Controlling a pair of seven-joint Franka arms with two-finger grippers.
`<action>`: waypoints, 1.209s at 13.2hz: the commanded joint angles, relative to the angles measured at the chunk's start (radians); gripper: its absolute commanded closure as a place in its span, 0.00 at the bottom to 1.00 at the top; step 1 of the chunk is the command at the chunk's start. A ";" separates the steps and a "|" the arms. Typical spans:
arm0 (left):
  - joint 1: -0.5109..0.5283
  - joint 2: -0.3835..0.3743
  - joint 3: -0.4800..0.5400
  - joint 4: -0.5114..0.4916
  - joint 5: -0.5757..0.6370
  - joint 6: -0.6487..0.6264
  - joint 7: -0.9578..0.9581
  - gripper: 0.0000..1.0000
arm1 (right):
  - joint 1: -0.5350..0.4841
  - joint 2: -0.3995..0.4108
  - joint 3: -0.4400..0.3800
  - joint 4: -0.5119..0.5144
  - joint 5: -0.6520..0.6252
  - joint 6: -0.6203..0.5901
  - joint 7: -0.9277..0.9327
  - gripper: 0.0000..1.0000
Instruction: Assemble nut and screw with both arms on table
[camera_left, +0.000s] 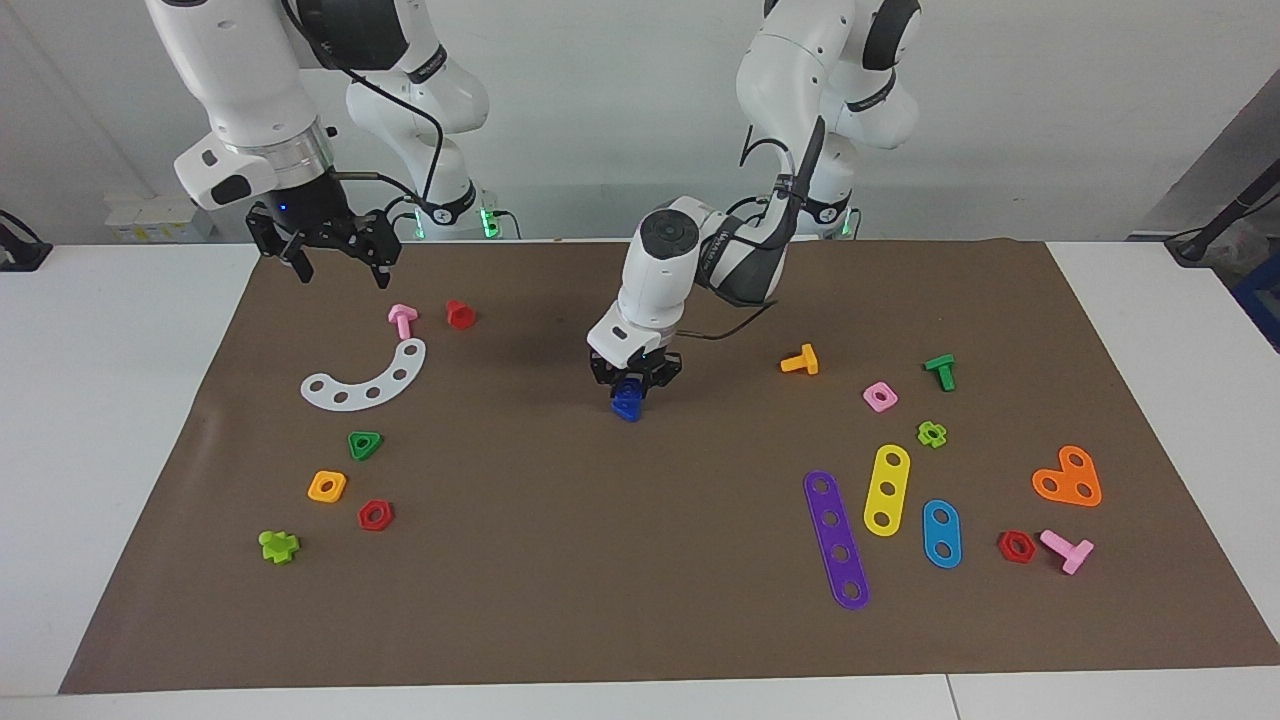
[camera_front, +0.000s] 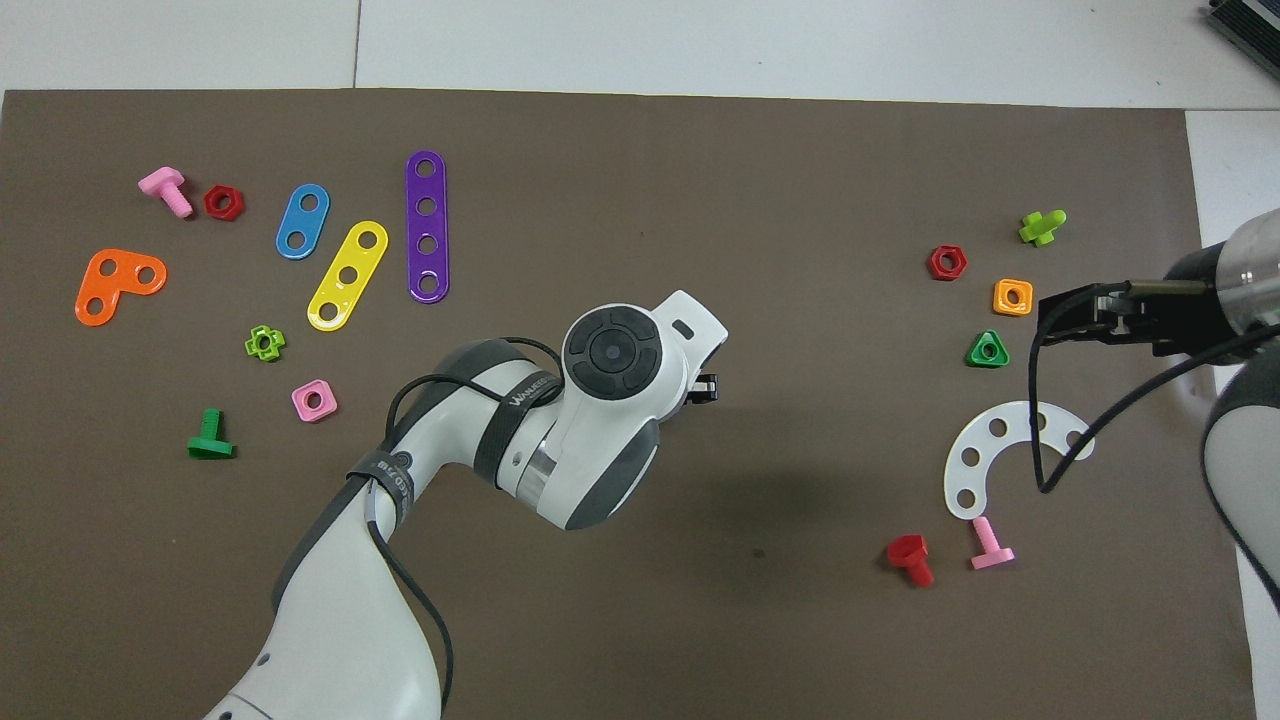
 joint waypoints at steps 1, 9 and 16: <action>-0.012 0.000 0.018 -0.047 -0.007 0.063 0.005 0.96 | -0.015 -0.027 0.007 -0.029 0.012 -0.003 -0.029 0.00; -0.003 0.000 0.026 0.012 0.015 0.001 0.006 0.01 | -0.018 -0.027 0.007 -0.029 0.013 -0.005 -0.029 0.00; 0.311 -0.139 0.041 0.166 0.058 -0.444 0.103 0.05 | -0.016 -0.027 0.007 -0.027 0.021 -0.005 -0.027 0.00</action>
